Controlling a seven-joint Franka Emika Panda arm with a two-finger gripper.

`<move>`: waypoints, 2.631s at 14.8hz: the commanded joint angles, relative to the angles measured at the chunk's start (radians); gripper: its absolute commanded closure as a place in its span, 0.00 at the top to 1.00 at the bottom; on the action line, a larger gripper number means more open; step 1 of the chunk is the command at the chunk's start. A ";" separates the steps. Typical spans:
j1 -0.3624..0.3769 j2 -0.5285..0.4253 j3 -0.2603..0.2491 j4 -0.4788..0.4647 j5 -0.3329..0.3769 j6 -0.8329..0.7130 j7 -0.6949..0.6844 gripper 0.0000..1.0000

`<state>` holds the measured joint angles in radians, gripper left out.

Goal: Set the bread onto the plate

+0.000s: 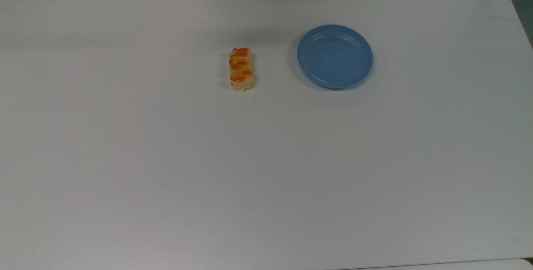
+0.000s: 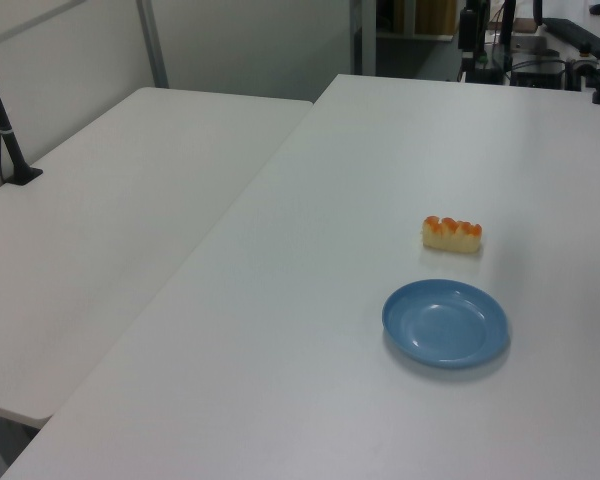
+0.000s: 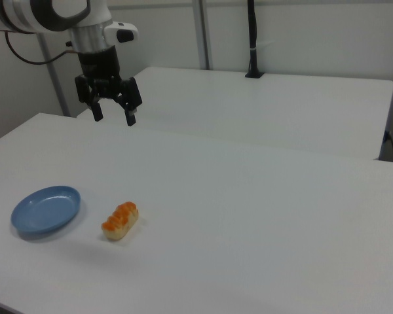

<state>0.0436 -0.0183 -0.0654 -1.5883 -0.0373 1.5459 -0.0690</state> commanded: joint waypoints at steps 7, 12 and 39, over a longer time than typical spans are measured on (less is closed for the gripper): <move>0.010 0.024 0.013 -0.136 0.040 0.146 0.067 1.00; 0.033 0.113 0.016 -0.226 0.050 0.308 0.071 1.00; 0.255 0.227 0.024 -0.222 0.020 0.271 0.248 0.31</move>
<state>0.2254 0.2234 -0.0405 -1.9028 -0.0633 1.9360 0.1157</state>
